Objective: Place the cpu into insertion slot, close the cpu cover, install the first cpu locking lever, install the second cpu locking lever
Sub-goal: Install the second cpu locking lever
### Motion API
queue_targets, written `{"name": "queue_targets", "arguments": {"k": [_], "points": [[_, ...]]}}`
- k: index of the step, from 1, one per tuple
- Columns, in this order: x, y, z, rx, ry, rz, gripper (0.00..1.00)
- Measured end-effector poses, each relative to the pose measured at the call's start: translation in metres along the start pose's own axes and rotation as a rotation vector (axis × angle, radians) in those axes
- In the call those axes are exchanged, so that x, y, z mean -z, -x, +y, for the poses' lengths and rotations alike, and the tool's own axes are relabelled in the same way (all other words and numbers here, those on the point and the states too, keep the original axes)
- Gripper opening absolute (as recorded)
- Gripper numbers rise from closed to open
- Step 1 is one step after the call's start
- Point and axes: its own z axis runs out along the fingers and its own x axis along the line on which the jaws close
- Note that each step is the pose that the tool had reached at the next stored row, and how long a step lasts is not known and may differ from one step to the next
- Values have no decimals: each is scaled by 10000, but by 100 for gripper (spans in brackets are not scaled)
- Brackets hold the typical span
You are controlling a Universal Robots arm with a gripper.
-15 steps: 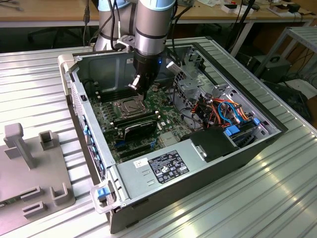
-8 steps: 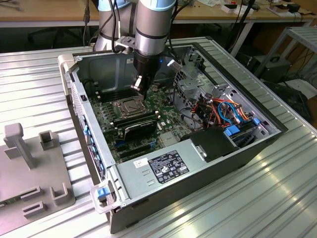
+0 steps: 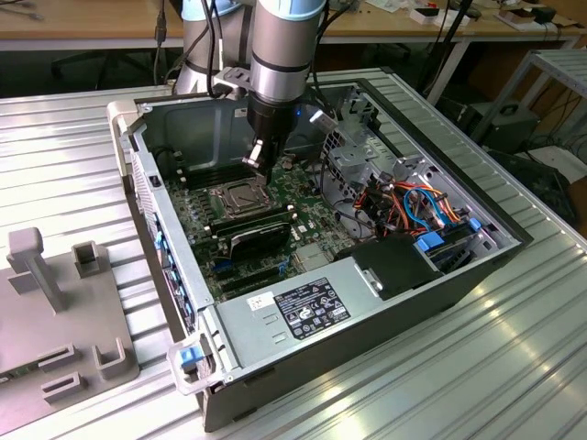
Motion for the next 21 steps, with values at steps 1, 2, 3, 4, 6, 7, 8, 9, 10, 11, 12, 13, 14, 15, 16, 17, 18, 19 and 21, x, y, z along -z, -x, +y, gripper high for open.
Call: {"name": "queue_targets", "arguments": {"k": [1, 2, 3, 4, 6, 7, 8, 9, 10, 11, 12, 13, 14, 15, 16, 17, 18, 19, 21], "points": [[0, 0, 0, 7, 1, 0, 11], [0, 0, 0, 11, 1, 0, 11], [0, 0, 0, 12, 1, 0, 11], [0, 0, 0, 16, 1, 0, 11], [0, 0, 0, 75, 3, -2, 11], [0, 0, 0, 163, 5, -5, 11], [0, 0, 0, 314, 9, -9, 11], [0, 0, 0, 558, 17, -16, 11], [0, 0, 0, 747, 22, -22, 11], [0, 0, 0, 1004, 30, -30, 11], [-1, 0, 0, 1205, 36, -36, 11], [-1, 0, 0, 1374, 41, -41, 11], [-1, 0, 0, 1570, 47, -47, 11], [-1, 0, 0, 1810, 54, -54, 11], [-1, 0, 0, 2000, 60, -60, 11], [-1, 0, 0, 2327, 70, -70, 11], [-1, 0, 0, 2567, 76, -76, 11], [-1, 0, 0, 2752, 81, -81, 11], [-5, 0, 0, 3417, 96, -96, 11]]}}
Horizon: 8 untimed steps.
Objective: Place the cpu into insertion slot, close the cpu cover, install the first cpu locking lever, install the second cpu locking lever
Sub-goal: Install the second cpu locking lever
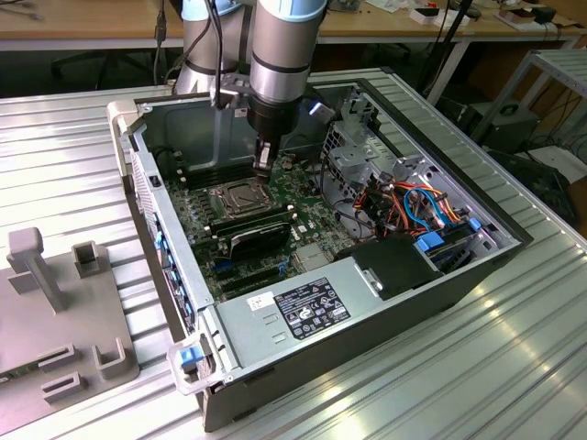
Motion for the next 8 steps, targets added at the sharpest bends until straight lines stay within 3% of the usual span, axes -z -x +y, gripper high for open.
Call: {"name": "queue_targets", "arguments": {"k": [1, 2, 8], "points": [[-1, 0, 0, 314, 8, -8, 11], [-1, 0, 0, 388, 10, -10, 11], [-1, -2, -1, 389, 11, -11, 11]]}}
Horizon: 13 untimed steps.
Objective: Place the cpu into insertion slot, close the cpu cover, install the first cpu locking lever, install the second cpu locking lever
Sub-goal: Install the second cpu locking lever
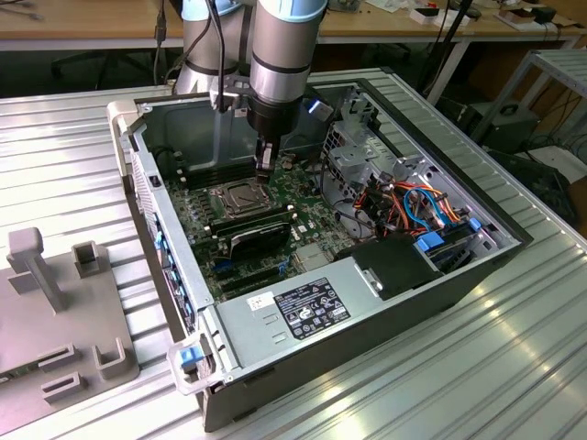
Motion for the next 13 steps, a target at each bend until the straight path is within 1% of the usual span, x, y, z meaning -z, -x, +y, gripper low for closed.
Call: {"name": "queue_targets", "arguments": {"k": [9, 11, 13], "points": [[0, -28, -15, 58, 0, 3, 11], [0, -29, -16, 380, 10, -5, 11], [-2, -29, -16, 832, 23, -20, 11]]}}
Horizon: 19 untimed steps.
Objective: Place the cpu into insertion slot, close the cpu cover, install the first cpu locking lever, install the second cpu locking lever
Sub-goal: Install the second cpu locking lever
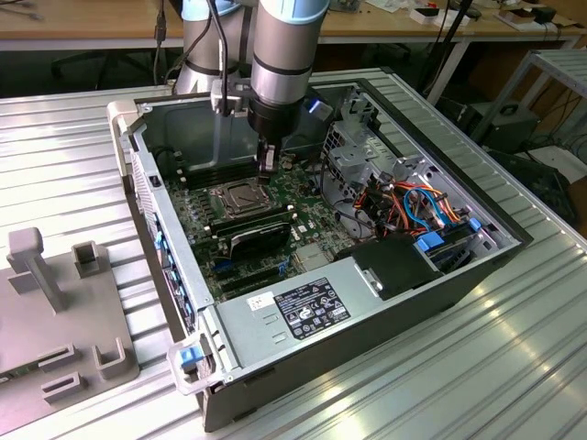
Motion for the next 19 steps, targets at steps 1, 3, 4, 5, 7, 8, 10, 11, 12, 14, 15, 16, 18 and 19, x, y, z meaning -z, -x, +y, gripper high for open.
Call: {"name": "queue_targets", "arguments": {"k": [1, 3, 4, 5, 7, 8, 10, 11, 12, 14, 15, 16, 18, 19], "points": [[-1, 0, 0, 186, 5, -5, 11], [-1, 0, 0, 670, 19, -19, 11], [-2, 0, 0, 829, 23, -24, 11], [-2, 0, 0, 1187, 34, -36, 11], [-3, 1, -2, 1572, 44, -47, 11], [-4, 3, -8, 1683, 47, -51, 11], [-4, 6, -15, 1713, 49, -52, 11], [5, 7, -16, 1723, 45, -41, 11], [20, 8, -18, 1735, 36, -16, 11], [27, 6, -18, 1793, 21, 31, 11], [27, 5, -18, 1852, 22, 30, 11], [27, 5, -18, 2041, 27, 27, 11], [26, 5, -18, 2481, 37, 14, 11], [25, 5, -18, 2672, 42, 8, 11]]}}
